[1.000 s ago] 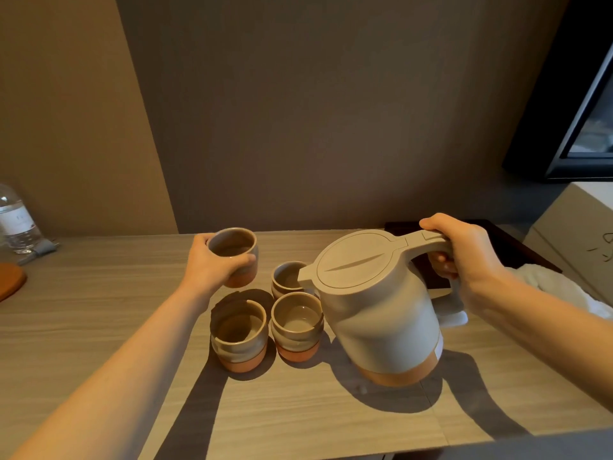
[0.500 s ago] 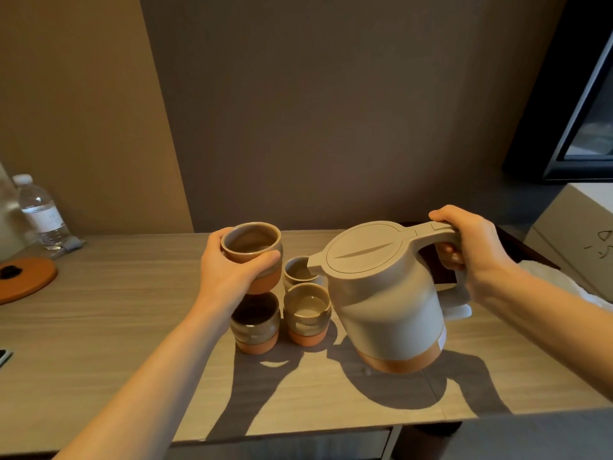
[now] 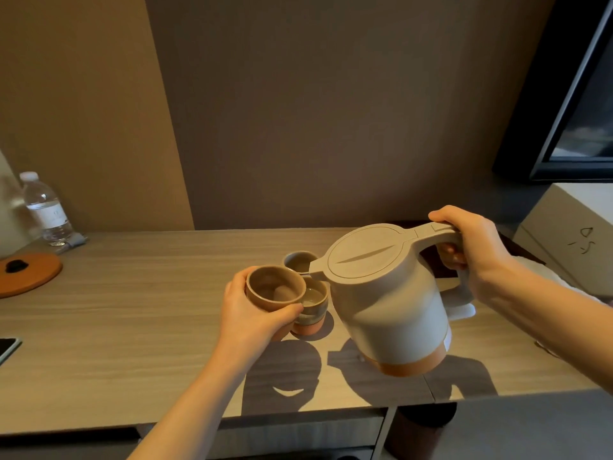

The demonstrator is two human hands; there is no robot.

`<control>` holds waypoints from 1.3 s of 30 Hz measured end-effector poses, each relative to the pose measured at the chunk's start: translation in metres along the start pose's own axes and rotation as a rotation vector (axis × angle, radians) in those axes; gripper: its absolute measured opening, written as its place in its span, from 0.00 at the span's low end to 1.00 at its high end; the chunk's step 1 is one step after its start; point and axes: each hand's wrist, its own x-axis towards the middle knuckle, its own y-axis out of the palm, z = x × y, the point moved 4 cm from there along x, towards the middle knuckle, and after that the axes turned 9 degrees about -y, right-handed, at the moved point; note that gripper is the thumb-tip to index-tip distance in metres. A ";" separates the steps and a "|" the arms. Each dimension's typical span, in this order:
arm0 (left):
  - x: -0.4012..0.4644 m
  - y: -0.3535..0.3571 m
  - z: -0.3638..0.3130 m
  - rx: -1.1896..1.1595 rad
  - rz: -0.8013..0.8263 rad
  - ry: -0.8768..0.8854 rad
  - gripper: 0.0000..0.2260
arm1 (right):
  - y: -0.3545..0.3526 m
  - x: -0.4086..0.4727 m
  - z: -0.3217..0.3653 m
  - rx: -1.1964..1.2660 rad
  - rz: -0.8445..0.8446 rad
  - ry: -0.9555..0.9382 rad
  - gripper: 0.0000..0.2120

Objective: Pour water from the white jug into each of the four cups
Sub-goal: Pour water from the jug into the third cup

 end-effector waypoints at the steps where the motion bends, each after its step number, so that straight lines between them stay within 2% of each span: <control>1: -0.003 0.002 0.001 0.011 -0.001 0.007 0.35 | 0.000 -0.001 0.000 -0.005 0.004 0.000 0.14; 4: -0.008 0.006 0.003 0.041 0.018 0.037 0.36 | 0.000 -0.003 0.001 -0.017 0.025 -0.004 0.13; 9: -0.013 0.012 0.003 0.109 0.034 0.066 0.39 | 0.004 -0.005 0.000 -0.032 0.090 -0.030 0.20; 24: -0.021 0.018 -0.004 0.318 0.039 0.242 0.36 | 0.014 -0.003 0.003 -0.154 0.138 -0.091 0.15; 32: -0.020 0.018 0.001 0.335 0.042 0.249 0.37 | 0.020 -0.001 0.010 -0.226 0.197 -0.133 0.19; 39: -0.019 0.021 0.009 0.345 0.032 0.234 0.38 | 0.022 0.000 0.014 -0.305 0.187 -0.183 0.17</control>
